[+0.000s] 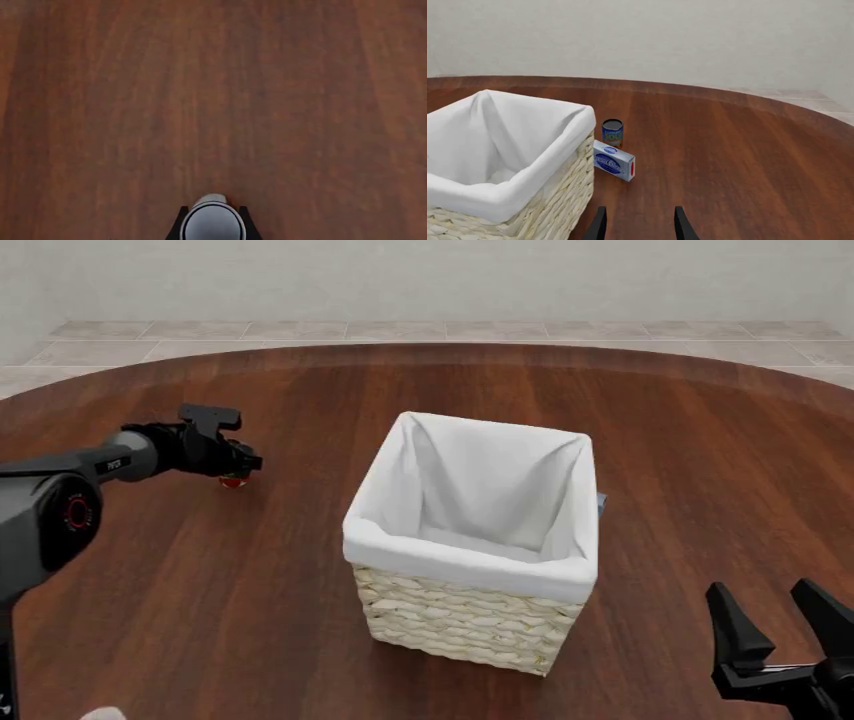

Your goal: Pick up the tomato sauce, and put it in the basket.

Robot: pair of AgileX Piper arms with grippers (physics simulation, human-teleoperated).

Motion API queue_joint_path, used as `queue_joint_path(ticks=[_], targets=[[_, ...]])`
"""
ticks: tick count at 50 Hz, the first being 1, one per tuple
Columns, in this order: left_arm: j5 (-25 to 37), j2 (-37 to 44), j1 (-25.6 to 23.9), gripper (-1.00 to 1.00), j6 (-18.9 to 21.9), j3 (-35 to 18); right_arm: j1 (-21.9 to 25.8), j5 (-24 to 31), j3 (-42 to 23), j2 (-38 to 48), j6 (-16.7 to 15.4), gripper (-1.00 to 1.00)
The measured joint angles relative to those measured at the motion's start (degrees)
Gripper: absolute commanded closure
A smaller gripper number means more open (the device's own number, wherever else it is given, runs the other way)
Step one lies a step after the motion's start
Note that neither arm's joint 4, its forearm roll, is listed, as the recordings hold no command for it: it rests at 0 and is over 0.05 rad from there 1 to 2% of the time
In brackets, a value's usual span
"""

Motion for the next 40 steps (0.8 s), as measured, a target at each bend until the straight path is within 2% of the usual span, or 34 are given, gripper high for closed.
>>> queue_joint_path(ticks=[15, 40], targets=[[-0.9, -3.8, -1.3, 1.00, -0.6, 5.8, 0.1, 0.2, 0.0, -0.4, 0.0, -1.00], [0.2, -17.8, -5.3, 1.00, -3.2, 14.9, 0.4, 0.3, 0.0, -0.5, -0.2, -1.00]])
